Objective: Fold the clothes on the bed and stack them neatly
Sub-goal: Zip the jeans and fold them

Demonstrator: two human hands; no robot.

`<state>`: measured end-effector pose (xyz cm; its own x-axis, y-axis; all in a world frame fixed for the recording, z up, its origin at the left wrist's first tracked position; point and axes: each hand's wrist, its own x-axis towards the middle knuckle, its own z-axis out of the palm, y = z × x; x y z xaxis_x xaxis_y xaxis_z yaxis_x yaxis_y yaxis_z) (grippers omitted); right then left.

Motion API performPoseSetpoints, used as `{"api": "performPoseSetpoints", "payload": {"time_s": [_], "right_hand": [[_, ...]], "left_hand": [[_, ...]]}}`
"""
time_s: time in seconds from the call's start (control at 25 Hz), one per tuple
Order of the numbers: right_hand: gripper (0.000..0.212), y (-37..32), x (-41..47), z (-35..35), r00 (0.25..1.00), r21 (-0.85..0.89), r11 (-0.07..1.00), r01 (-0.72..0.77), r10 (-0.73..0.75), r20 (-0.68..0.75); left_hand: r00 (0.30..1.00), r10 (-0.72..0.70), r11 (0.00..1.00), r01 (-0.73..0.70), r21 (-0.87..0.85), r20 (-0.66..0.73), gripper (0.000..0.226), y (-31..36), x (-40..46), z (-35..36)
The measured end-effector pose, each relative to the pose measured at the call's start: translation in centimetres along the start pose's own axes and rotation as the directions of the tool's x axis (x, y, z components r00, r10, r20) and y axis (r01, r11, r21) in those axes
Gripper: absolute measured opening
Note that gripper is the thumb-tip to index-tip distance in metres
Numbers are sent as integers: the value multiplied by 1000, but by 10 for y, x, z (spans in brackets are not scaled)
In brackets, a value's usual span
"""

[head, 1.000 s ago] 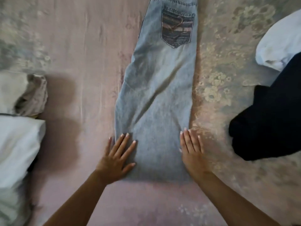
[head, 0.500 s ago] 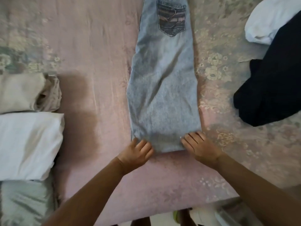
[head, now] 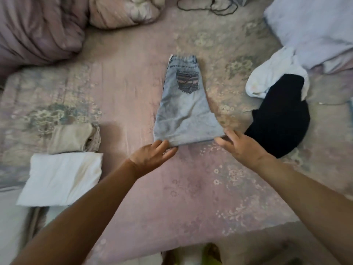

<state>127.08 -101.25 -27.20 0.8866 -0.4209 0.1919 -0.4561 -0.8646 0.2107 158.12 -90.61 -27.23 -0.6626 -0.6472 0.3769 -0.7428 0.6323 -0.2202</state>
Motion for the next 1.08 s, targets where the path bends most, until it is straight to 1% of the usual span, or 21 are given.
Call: {"api": "performPoseSetpoints", "payload": {"time_s": [0.04,0.12,0.2,0.24,0.32,0.44,0.48,0.6,0.68,0.76,0.84,0.88,0.92,0.96,1.0,1.04,1.08], "right_hand": [[41,9,7,-14,999,7,999,36,-36,-31],[27,20,18,-35,986,-71,992,108,-115,-116],[18,21,23,-43,970,-117,983,140,-160,-184],[15,19,23,-41,966,-132,980,151,-175,-192],[15,15,16,-33,966,-127,979,157,-179,-185],[18,15,2,-27,960,-43,981,191,-195,-201],[20,15,-2,-27,962,-5,980,197,-195,-193],[24,13,-7,-25,972,59,982,181,-170,-162],[23,9,-6,-23,972,74,984,165,-149,-181],[20,4,-9,-22,964,86,987,137,-113,-239],[19,-8,-16,-18,955,107,987,124,-89,-282],[22,-15,-19,-16,954,117,986,121,-83,-287],[25,-22,-22,-15,958,137,984,116,-75,-278],[27,-27,-23,-13,962,160,980,119,-74,-262],[26,-30,-24,-11,963,164,978,129,-84,-258],[24,-30,-24,-11,961,154,979,136,-93,-259],[23,-30,-24,-11,962,158,979,129,-85,-259]], "left_hand": [[1000,26,1000,-26,-5,0,41,-8,4,-10],[998,56,998,-56,11,-10,41,-16,8,-25],[998,50,996,-47,74,-40,32,-14,9,-30],[998,51,995,-46,92,-48,25,-10,8,-30],[998,58,994,-55,93,-31,17,-1,6,-30],[1000,19,998,-17,66,-17,29,4,1,-32],[1000,1,999,0,52,-14,29,5,2,-34],[1000,22,998,-21,67,-20,19,6,8,-34],[998,22,996,-17,93,-51,31,2,10,-31],[996,4,996,4,85,-92,44,-6,6,-26],[995,33,994,-22,110,-95,45,-3,-6,-17],[996,53,987,-41,155,-71,40,4,-12,-10],[999,37,980,-38,194,11,33,14,-17,-3],[991,-33,976,4,218,132,27,27,-21,5],[958,-146,966,83,247,247,32,39,-24,12],[904,-272,941,177,290,329,48,51,-24,18],[843,-380,913,278,298,380,65,65,-23,24]]}}
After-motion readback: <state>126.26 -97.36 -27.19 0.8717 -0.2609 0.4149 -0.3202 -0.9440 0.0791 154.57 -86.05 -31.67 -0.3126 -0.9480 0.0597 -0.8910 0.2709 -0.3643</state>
